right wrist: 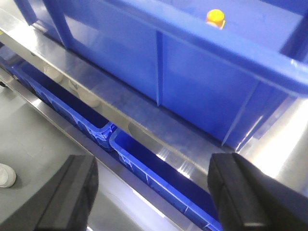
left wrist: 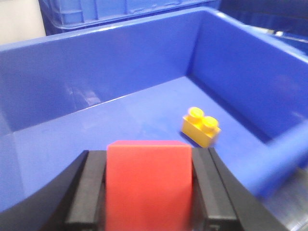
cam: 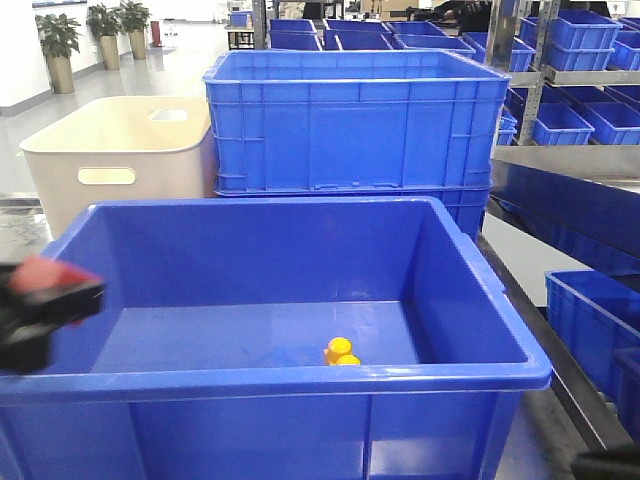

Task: Pick red and yellow blocks into blue bin
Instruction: 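Move the left gripper over the bin and release the red cube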

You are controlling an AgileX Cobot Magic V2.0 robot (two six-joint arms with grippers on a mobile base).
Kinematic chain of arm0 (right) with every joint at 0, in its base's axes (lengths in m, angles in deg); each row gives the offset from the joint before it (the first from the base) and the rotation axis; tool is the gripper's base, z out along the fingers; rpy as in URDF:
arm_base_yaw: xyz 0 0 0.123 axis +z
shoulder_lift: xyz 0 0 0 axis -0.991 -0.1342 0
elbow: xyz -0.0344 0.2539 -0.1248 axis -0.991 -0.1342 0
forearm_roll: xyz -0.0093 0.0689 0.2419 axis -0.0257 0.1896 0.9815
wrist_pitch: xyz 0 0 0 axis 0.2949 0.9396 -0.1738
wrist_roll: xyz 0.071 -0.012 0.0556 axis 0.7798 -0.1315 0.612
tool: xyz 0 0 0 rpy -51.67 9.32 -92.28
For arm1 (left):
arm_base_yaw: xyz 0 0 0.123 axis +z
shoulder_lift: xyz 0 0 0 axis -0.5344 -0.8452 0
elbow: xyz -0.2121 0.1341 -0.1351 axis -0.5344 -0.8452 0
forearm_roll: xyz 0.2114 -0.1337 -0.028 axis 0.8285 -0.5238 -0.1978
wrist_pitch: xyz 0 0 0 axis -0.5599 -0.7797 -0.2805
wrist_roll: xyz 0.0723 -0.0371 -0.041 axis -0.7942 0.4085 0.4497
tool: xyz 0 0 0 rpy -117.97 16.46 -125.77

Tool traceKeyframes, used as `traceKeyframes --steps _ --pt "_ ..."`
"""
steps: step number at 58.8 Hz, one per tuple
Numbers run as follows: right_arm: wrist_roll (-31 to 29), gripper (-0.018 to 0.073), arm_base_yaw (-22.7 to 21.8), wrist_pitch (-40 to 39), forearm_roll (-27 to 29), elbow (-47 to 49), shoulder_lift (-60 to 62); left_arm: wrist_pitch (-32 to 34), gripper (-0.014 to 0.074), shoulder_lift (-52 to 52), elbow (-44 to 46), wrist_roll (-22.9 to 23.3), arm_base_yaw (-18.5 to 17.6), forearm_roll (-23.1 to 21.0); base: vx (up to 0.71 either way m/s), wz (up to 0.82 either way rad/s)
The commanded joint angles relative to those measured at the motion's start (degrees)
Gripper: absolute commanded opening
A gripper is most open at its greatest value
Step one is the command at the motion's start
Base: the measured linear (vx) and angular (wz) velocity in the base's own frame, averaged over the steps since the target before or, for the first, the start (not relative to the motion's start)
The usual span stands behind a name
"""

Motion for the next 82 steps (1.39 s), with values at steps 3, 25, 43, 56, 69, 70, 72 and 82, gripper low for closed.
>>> traceKeyframes --steps 3,25,43,56,69,70,72,82 --pt "-0.2 0.052 -0.1 -3.8 0.7 0.7 1.5 6.9 0.0248 -7.4 6.2 -0.1 -0.1 -0.8 0.0 0.0" --pt "-0.1 0.052 -0.1 -4.0 0.9 0.7 1.7 7.0 0.0342 -24.7 14.0 -4.6 -0.1 -0.8 0.0 0.0" --pt "-0.1 0.052 -0.1 -4.1 0.9 0.7 1.7 8.6 0.0619 -28.4 14.0 -4.6 -0.1 -0.9 0.0 0.0" --pt "-0.1 0.052 -0.1 -4.3 0.8 0.7 1.7 7.2 0.0632 -24.9 14.0 -4.6 -0.1 -0.8 0.0 0.0" --pt "-0.2 0.052 -0.1 -3.4 0.8 0.7 1.6 -0.4 0.0571 -13.9 14.0 -4.4 -0.1 -1.4 0.0 0.0" --pt "-0.3 0.052 -0.1 -3.4 0.6 0.7 1.6 -1.6 0.0566 -13.0 14.0 -4.4 -0.1 -1.5 0.0 0.0" --pt "-0.5 0.052 -0.1 -3.4 0.3 0.7 1.6 -3.6 0.0559 -11.5 14.0 -4.4 -0.1 -1.5 0.0 0.0" --pt "0.7 0.052 -0.1 -3.3 -4.5 0.7 1.6 -11.2 0.0538 -4.1 12.2 -4.1 -0.1 -1.5 0.0 0.0"
